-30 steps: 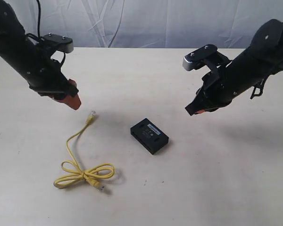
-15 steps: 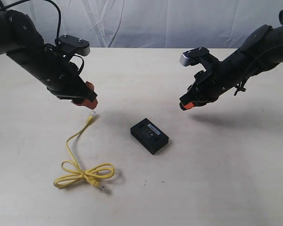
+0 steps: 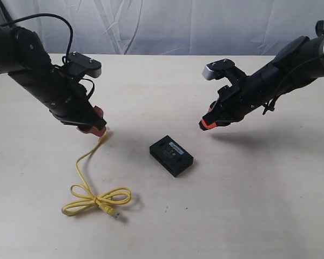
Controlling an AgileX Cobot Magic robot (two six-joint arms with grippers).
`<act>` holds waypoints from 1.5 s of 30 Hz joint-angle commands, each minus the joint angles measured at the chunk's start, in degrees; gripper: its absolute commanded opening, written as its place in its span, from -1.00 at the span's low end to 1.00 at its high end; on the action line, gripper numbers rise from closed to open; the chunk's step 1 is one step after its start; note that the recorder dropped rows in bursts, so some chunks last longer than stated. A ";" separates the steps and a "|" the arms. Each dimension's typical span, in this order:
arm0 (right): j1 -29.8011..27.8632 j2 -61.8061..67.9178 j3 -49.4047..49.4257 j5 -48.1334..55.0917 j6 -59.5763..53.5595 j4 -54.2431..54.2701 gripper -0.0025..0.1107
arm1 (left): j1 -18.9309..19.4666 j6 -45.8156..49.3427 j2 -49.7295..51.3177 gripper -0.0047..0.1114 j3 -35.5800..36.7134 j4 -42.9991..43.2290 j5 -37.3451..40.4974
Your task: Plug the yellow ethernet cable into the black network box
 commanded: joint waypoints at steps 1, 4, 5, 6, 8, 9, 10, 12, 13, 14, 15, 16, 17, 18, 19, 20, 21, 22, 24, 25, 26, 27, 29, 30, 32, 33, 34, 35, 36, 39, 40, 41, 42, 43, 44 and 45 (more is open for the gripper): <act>-0.07 0.00 0.10 0.30 -1.56 1.07 -0.97 | -2.12 0.32 1.78 0.18 0.37 -1.89 -2.44; -0.07 0.00 0.10 0.30 -1.87 1.07 -0.97 | -3.53 0.32 2.95 0.18 0.37 -1.36 -2.66; -0.07 0.00 0.10 0.30 -1.87 1.07 -0.97 | -3.81 -0.16 3.45 0.18 0.37 -1.37 -2.66; -0.07 0.00 0.10 0.30 -1.87 1.07 -0.97 | -3.95 -0.42 3.56 0.18 0.37 -1.26 -2.77; -0.07 0.00 0.10 0.30 -1.87 1.07 -0.97 | -3.95 -0.42 3.85 0.18 0.37 -1.10 -2.77; -0.07 0.00 0.10 0.30 -1.88 1.18 -0.97 | -3.95 -0.42 3.84 0.18 0.37 -0.82 -2.77; -0.07 0.00 0.10 0.30 -1.88 1.32 -0.97 | -3.95 -0.72 3.84 0.18 0.37 -0.69 -2.77; -0.07 0.00 0.10 0.20 -1.96 1.43 -0.97 | -3.72 -1.54 4.04 0.18 0.37 0.43 -2.54; -0.07 0.00 0.10 0.19 -1.96 1.46 -0.97 | -3.60 -1.54 4.12 0.18 0.37 0.44 -1.96; -0.07 0.00 0.10 0.19 -1.96 1.46 -0.97 | -3.47 -1.54 4.37 0.18 0.37 0.00 -1.35; -0.07 0.15 0.10 0.19 -1.96 1.43 -0.97 | -3.43 -1.54 4.68 0.18 0.37 0.00 -0.95; -0.07 0.25 0.10 0.19 -1.96 1.43 -0.97 | -3.43 -1.54 5.24 0.18 0.37 0.12 -0.96; -0.07 0.26 0.10 0.19 -1.96 1.43 -0.97 | -3.43 -1.54 5.64 0.18 0.37 0.12 -1.43; -0.07 0.48 0.10 0.19 -1.96 1.43 -0.97 | -3.43 -1.54 6.22 0.18 0.37 0.01 -2.32; -0.07 0.60 0.10 0.19 -1.96 1.43 -0.97 | -3.43 -1.54 6.60 0.18 0.37 0.01 -2.62; -0.07 0.60 0.10 0.19 -1.96 1.43 -0.97 | -3.43 -1.54 7.04 0.18 0.37 0.01 -2.84; -0.07 0.60 0.10 0.19 -1.96 1.43 -0.97 | -3.43 -1.54 7.14 0.18 0.37 -0.10 -2.88; -0.07 0.60 0.10 0.19 -1.96 1.43 -0.97 | -3.43 -1.54 7.19 0.15 0.37 -0.10 -2.88; -0.07 0.60 0.10 0.19 -1.96 1.43 -0.97 | -3.43 -1.54 7.40 0.03 0.37 -0.10 -2.24; -0.07 0.60 0.10 0.19 -1.96 1.43 -0.97 | -3.43 -1.54 7.49 -0.01 0.37 0.10 -1.57; -0.07 0.60 0.10 0.19 -1.96 1.43 -0.97 | -3.43 -1.54 7.49 -0.03 0.37 0.34 -1.08; -0.07 0.60 0.10 0.19 -1.96 1.43 -0.97 | -3.43 -1.54 7.49 -0.11 0.37 0.86 -0.82; -0.07 0.60 0.10 0.19 -1.96 1.43 -0.97 | -3.43 -1.54 7.49 -0.52 0.37 1.12 -1.22; -0.07 0.60 0.10 0.19 -1.96 1.43 -0.97 | -3.43 -1.24 7.49 -0.78 0.37 1.12 -1.89; -0.07 0.60 0.10 0.19 -1.96 1.43 -0.97 | -3.43 -0.81 7.49 -0.91 0.37 1.65 -3.05; -0.07 0.60 0.10 0.19 -1.96 1.43 -0.97 | -3.43 -0.81 7.49 -0.91 0.37 2.26 -3.23; -0.07 0.60 0.10 0.19 -1.96 1.43 -0.97 | -3.43 -0.81 7.49 -0.91 0.37 3.16 -3.32; -0.07 0.60 0.10 0.19 -1.96 1.43 -0.97 | -3.43 -0.81 7.38 -0.91 0.37 4.63 -3.20; -0.07 0.60 0.10 0.19 -1.96 1.43 -0.97 | -3.57 -0.81 7.12 -0.91 0.37 6.60 -2.69; -0.07 0.60 0.10 0.19 -1.96 1.43 -0.97 | -3.81 -0.81 5.88 -0.92 0.37 13.52 -1.53; -0.07 0.60 0.10 0.19 -1.96 1.43 -0.97 | -4.06 -0.81 5.34 -0.92 0.37 15.39 -1.52; -0.07 0.60 0.10 0.19 -1.96 1.43 -0.97 | -4.37 0.05 4.62 -0.92 0.37 16.98 -1.40; -0.07 0.60 0.10 0.19 -1.96 1.43 -0.97 | -4.76 1.43 3.89 -0.92 0.37 18.04 -1.13; -0.07 0.60 0.10 0.19 -1.96 1.43 -0.97 | -5.08 2.81 3.20 -0.92 0.37 18.04 -0.88; -0.07 0.60 0.10 0.19 -1.96 1.43 -0.97 | -5.48 4.18 2.71 -0.92 0.37 17.92 -0.60; -0.07 0.60 0.10 0.19 -1.96 1.43 -0.97 | -5.97 5.23 2.14 -0.92 0.37 17.57 -0.35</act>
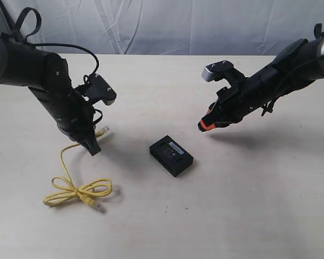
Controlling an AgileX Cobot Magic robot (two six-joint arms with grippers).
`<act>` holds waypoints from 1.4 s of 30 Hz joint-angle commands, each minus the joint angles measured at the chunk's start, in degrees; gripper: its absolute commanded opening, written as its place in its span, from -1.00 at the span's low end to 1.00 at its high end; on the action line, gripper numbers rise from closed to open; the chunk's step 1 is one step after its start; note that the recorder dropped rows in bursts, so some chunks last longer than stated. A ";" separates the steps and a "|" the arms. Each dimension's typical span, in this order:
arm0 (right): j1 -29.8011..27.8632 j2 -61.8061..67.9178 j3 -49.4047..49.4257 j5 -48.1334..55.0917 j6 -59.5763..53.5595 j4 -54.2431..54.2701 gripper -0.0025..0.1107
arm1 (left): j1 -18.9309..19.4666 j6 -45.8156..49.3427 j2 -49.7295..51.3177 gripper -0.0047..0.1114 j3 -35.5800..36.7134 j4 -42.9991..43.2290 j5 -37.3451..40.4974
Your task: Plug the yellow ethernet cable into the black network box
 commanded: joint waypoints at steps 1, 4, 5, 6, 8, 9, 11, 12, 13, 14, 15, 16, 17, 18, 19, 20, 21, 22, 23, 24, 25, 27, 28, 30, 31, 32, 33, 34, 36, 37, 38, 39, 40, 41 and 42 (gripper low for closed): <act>-0.07 -0.15 0.10 0.10 -0.54 0.13 -0.97 | -2.26 4.73 -2.91 -0.92 0.26 1.09 1.56; -0.07 -0.15 0.10 1.19 -0.54 0.00 -0.97 | -4.48 7.34 -3.05 -0.92 0.26 1.09 3.22; -0.07 -0.15 0.10 1.51 -0.54 0.00 -0.97 | -5.32 8.12 -3.05 -0.92 0.26 0.93 4.11; -0.07 -0.15 0.10 2.03 -0.54 0.00 -0.97 | -6.27 7.92 -3.05 -0.92 0.26 0.75 4.43; -0.07 -0.15 0.10 3.15 -0.54 0.00 -0.97 | -8.13 6.59 -3.05 -0.92 0.26 0.17 5.20; -0.07 -0.15 0.10 3.55 -0.54 0.00 -0.97 | -8.89 5.12 -3.05 -0.92 0.26 0.05 5.34; -0.07 -0.05 0.10 4.00 -0.54 0.18 -0.97 | -10.62 0.43 -3.05 -0.92 0.26 0.05 6.25; -0.07 0.06 0.10 4.22 -0.15 0.42 -0.97 | -11.21 -1.30 -3.05 -0.92 0.26 0.05 6.95; -0.07 0.28 0.10 4.39 0.72 0.57 -0.97 | -11.91 -3.17 -3.05 -0.92 0.26 0.05 7.59; -0.07 0.74 0.10 4.93 2.11 0.82 -0.97 | -12.56 -4.43 -3.05 -0.92 0.26 -0.05 8.43; -0.07 1.24 0.10 5.69 3.06 1.13 -0.97 | -13.22 -5.08 -3.05 -0.92 0.26 -0.17 8.83; -0.07 1.67 0.10 6.82 3.17 1.28 -0.97 | -13.87 -5.57 -3.05 -0.92 0.26 -0.33 8.98; -0.07 1.95 0.10 7.45 3.17 1.89 -0.97 | -14.47 -5.58 -3.05 -0.92 0.26 -1.13 8.98; -0.07 2.26 0.10 7.43 3.17 2.09 -0.97 | -15.01 -5.58 -3.05 -0.92 0.26 -1.97 8.98; -0.07 2.38 0.10 7.43 3.17 2.45 -0.97 | -15.67 -5.58 -3.05 -0.92 0.26 -2.61 8.98; -0.07 2.51 0.10 7.43 3.17 2.62 -0.97 | -16.29 -5.58 -3.05 -0.92 0.26 -3.09 8.98; -0.07 2.62 0.10 7.43 3.17 2.75 -0.97 | -16.58 -6.03 -3.05 -0.92 0.26 -3.21 9.09; -0.07 2.96 0.10 7.56 3.17 2.75 -0.97 | -17.12 -6.95 -3.05 -0.92 0.26 -3.50 8.99; 0.24 3.12 0.10 7.56 3.17 2.75 -0.97 | -17.45 -7.70 -3.05 -0.92 0.26 -3.67 8.87; 0.36 3.56 0.10 7.56 3.17 2.75 -0.97 | -17.58 -7.93 -3.05 -0.92 0.26 -3.66 8.73; 0.84 3.85 0.10 7.21 3.17 3.00 -0.97 | -17.88 -7.93 -3.05 -0.92 0.26 -4.03 8.51; 1.52 4.31 -0.01 6.55 2.98 2.98 -0.97 | -18.12 -8.97 -2.38 -0.92 0.15 -4.03 8.22; 1.63 4.30 -0.01 5.78 2.98 2.98 -0.97 | -18.12 -8.97 -2.00 -0.92 0.05 -4.23 8.22; 2.08 4.30 -0.01 5.56 2.98 3.30 -0.97 | -18.12 -8.97 -0.92 -0.92 -0.35 -4.53 8.65; 2.08 4.30 -0.01 5.56 2.98 3.30 -0.97 | -18.12 -8.97 -0.30 -0.92 -0.77 -4.70 8.94; 2.24 4.30 -0.01 5.70 2.98 3.29 -0.97 | -18.12 -8.97 0.29 -0.92 -1.17 -5.09 8.94; 2.52 4.30 -0.01 5.81 2.98 3.29 -0.97 | -18.12 -8.97 0.71 -0.92 -1.70 -5.45 8.94; 2.67 4.43 -0.01 5.81 2.98 3.08 -0.97 | -18.12 -8.97 1.17 -0.92 -2.15 -5.88 8.94; 2.78 4.94 -0.01 6.29 2.98 2.98 -0.97 | -18.12 -8.97 2.03 -0.92 -3.46 -6.19 9.10; 2.78 5.05 -0.01 6.30 2.98 2.98 -0.97 | -18.12 -8.97 2.16 -0.92 -3.79 -6.19 9.20; 2.78 5.18 -0.01 6.30 2.98 2.98 -0.97 | -18.12 -9.23 2.46 -0.92 -4.21 -6.19 9.31; 2.78 5.18 -0.01 6.30 2.98 2.98 -0.97 | -18.12 -9.80 2.58 -0.92 -4.47 -6.19 9.57; 2.78 5.18 -0.01 6.30 2.98 2.98 -0.97 | -18.12 -10.24 2.72 -0.92 -4.47 -5.90 9.57; 2.78 5.17 -0.01 6.82 2.98 2.98 -0.97 | -18.12 -10.25 2.81 -0.92 -4.60 -5.67 9.57; 2.78 5.17 -0.01 7.46 2.98 2.98 -0.97 | -18.12 -10.25 2.81 -0.92 -4.60 -5.55 9.47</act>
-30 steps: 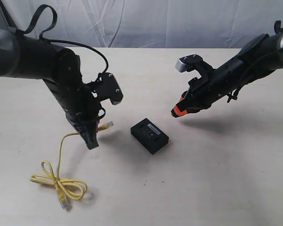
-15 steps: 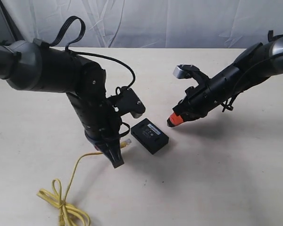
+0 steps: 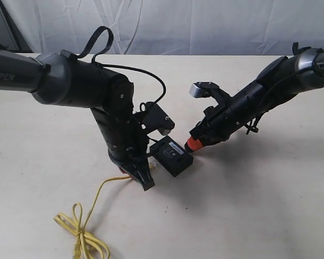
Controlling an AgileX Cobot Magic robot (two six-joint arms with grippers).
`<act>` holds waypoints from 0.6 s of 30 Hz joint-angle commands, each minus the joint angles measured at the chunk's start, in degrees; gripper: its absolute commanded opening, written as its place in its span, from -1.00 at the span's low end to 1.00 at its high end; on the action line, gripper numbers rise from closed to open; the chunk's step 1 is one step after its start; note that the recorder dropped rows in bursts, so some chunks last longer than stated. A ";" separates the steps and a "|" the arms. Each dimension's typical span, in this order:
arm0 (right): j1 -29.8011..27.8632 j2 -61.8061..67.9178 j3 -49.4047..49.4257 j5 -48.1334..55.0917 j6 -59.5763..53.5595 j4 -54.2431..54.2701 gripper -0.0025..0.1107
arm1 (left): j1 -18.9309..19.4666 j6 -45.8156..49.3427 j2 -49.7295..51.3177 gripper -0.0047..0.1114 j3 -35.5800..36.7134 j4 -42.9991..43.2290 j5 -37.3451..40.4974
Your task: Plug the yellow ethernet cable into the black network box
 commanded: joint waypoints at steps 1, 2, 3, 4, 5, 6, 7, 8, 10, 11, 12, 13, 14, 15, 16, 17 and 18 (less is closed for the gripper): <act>0.08 -0.07 -0.01 2.10 -0.39 -0.07 -0.97 | -0.22 -1.02 0.39 -0.92 -0.62 -0.06 0.32; 0.08 -0.07 -0.01 2.73 -0.39 -0.07 -0.97 | -0.22 -1.20 0.39 -0.92 -0.62 -0.06 0.05; 0.08 -0.07 -0.01 3.00 -0.39 -0.07 -0.97 | -0.22 -1.14 0.39 -0.92 -0.62 -0.06 -0.32; 0.08 -0.07 -0.01 3.00 -0.39 -0.07 -0.97 | -0.22 -1.24 0.39 -0.92 -0.62 0.07 -0.56; 0.08 -0.07 -0.01 2.89 -0.39 -0.07 -0.97 | -0.22 -1.53 0.39 -0.92 -0.62 0.25 -0.68; 0.08 -0.07 -0.01 2.89 -0.39 -0.07 -0.97 | -0.22 -2.86 0.39 -0.92 -0.62 0.97 -1.15; 0.08 -0.07 -0.01 2.89 -0.39 -0.07 -0.97 | -0.22 -3.95 0.39 -0.92 -0.62 1.74 -1.46; 0.08 -0.07 -0.01 2.89 -0.39 -0.07 -0.97 | -0.22 -4.67 0.39 -0.92 -0.62 2.36 -1.62; 0.08 -0.07 -0.01 2.89 -0.29 -0.07 -0.97 | -0.22 -4.80 0.39 -0.92 -0.72 2.45 -1.75; 0.08 -0.07 -0.01 2.78 -0.29 -0.07 -0.97 | -0.22 -4.80 0.39 -0.92 -0.72 2.45 -1.75; 0.08 -0.07 -0.01 2.78 -0.29 -0.07 -0.97 | -0.22 -4.80 0.39 -0.92 -0.86 2.45 -1.75; 0.08 -0.07 -0.01 2.78 -0.29 -0.07 -0.97 | -0.22 -4.80 0.39 -0.92 -0.87 2.45 -2.20; 0.08 -0.07 -0.01 2.78 -0.29 -0.07 -0.97 | -0.22 -4.80 0.39 -0.92 -0.87 2.45 -2.51; 0.08 -0.07 -0.01 2.78 -0.29 -0.07 -0.97 | -0.22 -4.80 0.39 -0.92 -0.87 2.45 -2.96; 0.08 -0.07 -0.01 2.78 -0.29 -0.07 -0.97 | -0.22 -4.80 0.39 -0.92 -0.87 2.45 -3.24; 0.08 -0.07 -0.01 2.78 -0.29 -0.07 -0.97 | -0.22 -4.80 0.39 -0.92 -0.87 2.45 -3.38; 0.08 -0.07 -0.01 2.78 -0.29 -0.07 -0.97 | -0.22 -4.80 0.39 -0.92 -0.87 2.30 -3.56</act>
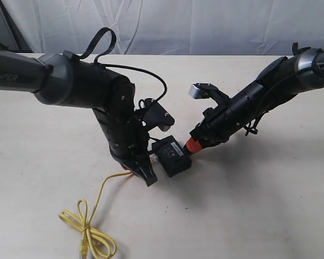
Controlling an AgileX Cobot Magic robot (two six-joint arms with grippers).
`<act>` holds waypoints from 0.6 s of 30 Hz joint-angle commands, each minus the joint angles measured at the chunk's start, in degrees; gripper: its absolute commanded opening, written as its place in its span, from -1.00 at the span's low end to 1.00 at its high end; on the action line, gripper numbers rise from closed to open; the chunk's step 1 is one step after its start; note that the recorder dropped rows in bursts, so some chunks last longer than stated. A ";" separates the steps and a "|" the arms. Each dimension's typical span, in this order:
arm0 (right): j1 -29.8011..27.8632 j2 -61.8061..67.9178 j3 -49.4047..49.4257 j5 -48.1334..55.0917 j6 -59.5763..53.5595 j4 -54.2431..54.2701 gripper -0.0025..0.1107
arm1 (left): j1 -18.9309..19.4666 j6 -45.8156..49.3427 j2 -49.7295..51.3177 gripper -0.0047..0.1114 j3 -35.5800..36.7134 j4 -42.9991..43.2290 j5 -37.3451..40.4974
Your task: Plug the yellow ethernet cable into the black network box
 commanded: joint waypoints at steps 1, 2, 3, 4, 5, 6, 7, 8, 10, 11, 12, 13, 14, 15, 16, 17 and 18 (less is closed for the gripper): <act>0.08 -0.21 -0.01 0.19 -0.40 -0.07 -0.97 | -0.22 -0.61 -0.13 -0.92 -0.49 -0.03 -1.44; 0.08 -0.21 -0.01 0.19 -0.40 -0.07 -0.97 | -0.22 -0.61 -0.13 -0.92 -0.49 -0.03 -1.52; 0.08 -0.21 -0.01 0.19 -0.40 -0.20 -0.97 | -0.22 -0.61 -0.13 -0.92 -0.49 -0.03 -1.52; 0.08 -0.21 -0.01 0.03 -0.40 -0.30 -0.97 | -0.22 -0.50 -0.13 -0.92 -0.49 0.10 -1.50; 0.08 -0.21 -0.01 -0.30 -0.40 -0.30 -0.97 | -0.22 -0.36 -0.13 -0.92 -0.49 0.32 -1.30; 0.08 -0.21 -0.01 -0.82 -0.51 -0.30 -0.97 | -0.22 0.13 -0.13 -0.92 -0.49 0.55 -0.77; 0.08 -0.21 -0.01 -1.74 -0.51 -0.30 -0.97 | -0.22 0.98 -0.13 -0.92 -0.49 0.65 -0.08; 0.08 -0.21 -0.01 -2.86 -0.51 -0.30 -0.97 | -0.22 1.63 -0.13 -0.92 -0.49 0.91 0.42; 0.08 -0.21 -0.01 -4.66 -0.67 -0.30 -0.97 | -0.22 3.44 -0.13 -0.92 -0.49 1.03 1.26; 0.08 -0.21 -0.01 -4.86 -1.03 -0.30 -0.97 | -0.22 4.46 -0.13 -0.92 -0.49 1.03 1.42; 0.08 -0.21 -0.01 -4.99 -1.33 -0.30 -0.97 | -0.22 5.36 -0.13 -0.92 -0.49 0.90 1.43; 0.08 -0.21 -0.01 -4.99 -1.65 0.02 -0.97 | -0.22 5.60 -0.13 -0.92 -0.49 0.60 1.43; 0.08 -0.21 -0.01 -4.99 -2.08 0.56 -0.97 | -0.22 5.72 -0.13 -0.92 -0.49 0.44 1.43; 0.08 -0.21 -0.01 -4.99 -2.81 1.36 -0.97 | -0.22 6.10 -0.13 -0.92 -0.49 -0.21 1.43; 0.08 -0.21 -0.01 -4.99 -3.71 2.33 -0.97 | -0.22 6.14 -0.13 -0.92 -0.49 -0.33 1.43; 0.08 -0.21 -0.01 -4.99 -4.46 3.21 -0.97 | -0.22 6.14 -0.13 -0.92 -0.49 -0.47 1.43; 0.08 -0.21 -0.01 -4.99 -5.43 4.34 -0.97 | -0.22 6.48 -0.13 -0.92 -0.49 -0.57 1.43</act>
